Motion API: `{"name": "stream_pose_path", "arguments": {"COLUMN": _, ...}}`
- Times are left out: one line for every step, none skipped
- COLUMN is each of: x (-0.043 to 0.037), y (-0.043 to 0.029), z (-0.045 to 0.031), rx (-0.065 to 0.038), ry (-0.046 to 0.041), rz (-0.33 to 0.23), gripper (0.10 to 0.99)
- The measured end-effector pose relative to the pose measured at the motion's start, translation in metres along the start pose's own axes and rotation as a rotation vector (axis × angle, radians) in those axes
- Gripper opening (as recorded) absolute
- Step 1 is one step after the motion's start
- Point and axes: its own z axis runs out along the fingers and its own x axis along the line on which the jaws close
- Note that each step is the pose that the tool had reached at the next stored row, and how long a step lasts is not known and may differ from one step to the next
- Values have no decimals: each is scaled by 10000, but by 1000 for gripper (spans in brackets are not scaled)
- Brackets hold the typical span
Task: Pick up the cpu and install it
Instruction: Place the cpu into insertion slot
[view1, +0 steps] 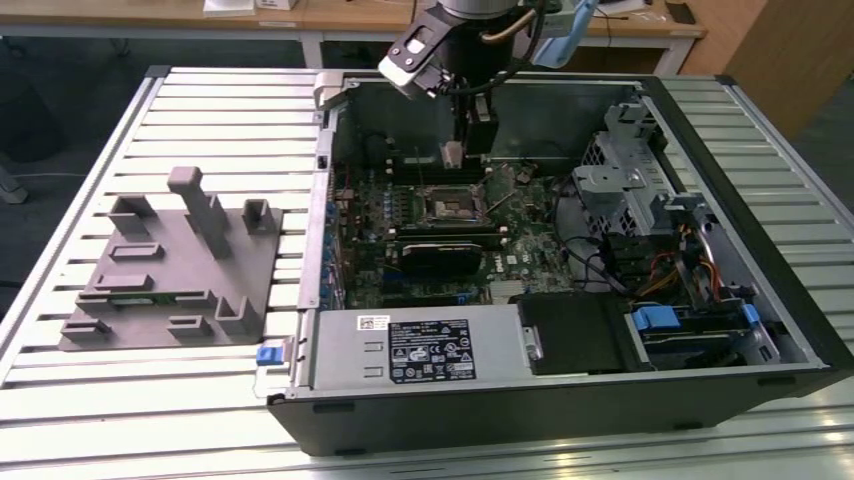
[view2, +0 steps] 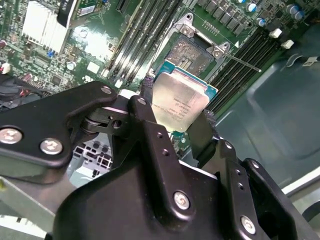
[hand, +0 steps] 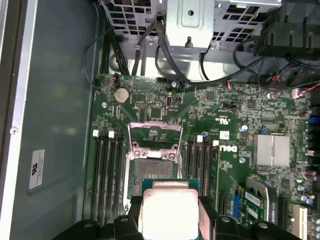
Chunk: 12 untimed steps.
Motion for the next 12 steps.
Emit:
{"name": "stream_pose_path", "arguments": {"x": 12, "y": 0, "z": 18, "rx": 0, "ry": 0, "rz": 0, "gripper": 529}}
{"name": "stream_pose_path", "arguments": {"x": 19, "y": -1, "z": 37, "rx": -2, "ry": 3, "rz": 0, "gripper": 529}}
{"name": "stream_pose_path", "arguments": {"x": 25, "y": -2, "z": 50, "rx": -2, "ry": 4, "rz": 2, "gripper": 529}}
{"name": "stream_pose_path", "arguments": {"x": 29, "y": -2, "z": 60, "rx": -2, "ry": 3, "rz": 2, "gripper": 529}}
{"name": "stream_pose_path", "arguments": {"x": 32, "y": -3, "z": 69, "rx": -1, "ry": 3, "rz": 1, "gripper": 529}}
{"name": "stream_pose_path", "arguments": {"x": 33, "y": -3, "z": 77, "rx": -2, "ry": 4, "rz": 1, "gripper": 529}}
{"name": "stream_pose_path", "arguments": {"x": 33, "y": -3, "z": 83, "rx": -2, "ry": 4, "rz": 1, "gripper": 529}}
{"name": "stream_pose_path", "arguments": {"x": 33, "y": -4, "z": 89, "rx": -2, "ry": 3, "rz": 3, "gripper": 529}}
{"name": "stream_pose_path", "arguments": {"x": 33, "y": -4, "z": 94, "rx": -3, "ry": 2, "rz": 6, "gripper": 529}}
{"name": "stream_pose_path", "arguments": {"x": 33, "y": -4, "z": 97, "rx": -2, "ry": 1, "rz": 7, "gripper": 529}}
{"name": "stream_pose_path", "arguments": {"x": 33, "y": -5, "z": 99, "rx": -2, "ry": 1, "rz": 8, "gripper": 529}}
{"name": "stream_pose_path", "arguments": {"x": 33, "y": -5, "z": 101, "rx": -2, "ry": 0, "rz": 9, "gripper": 529}}
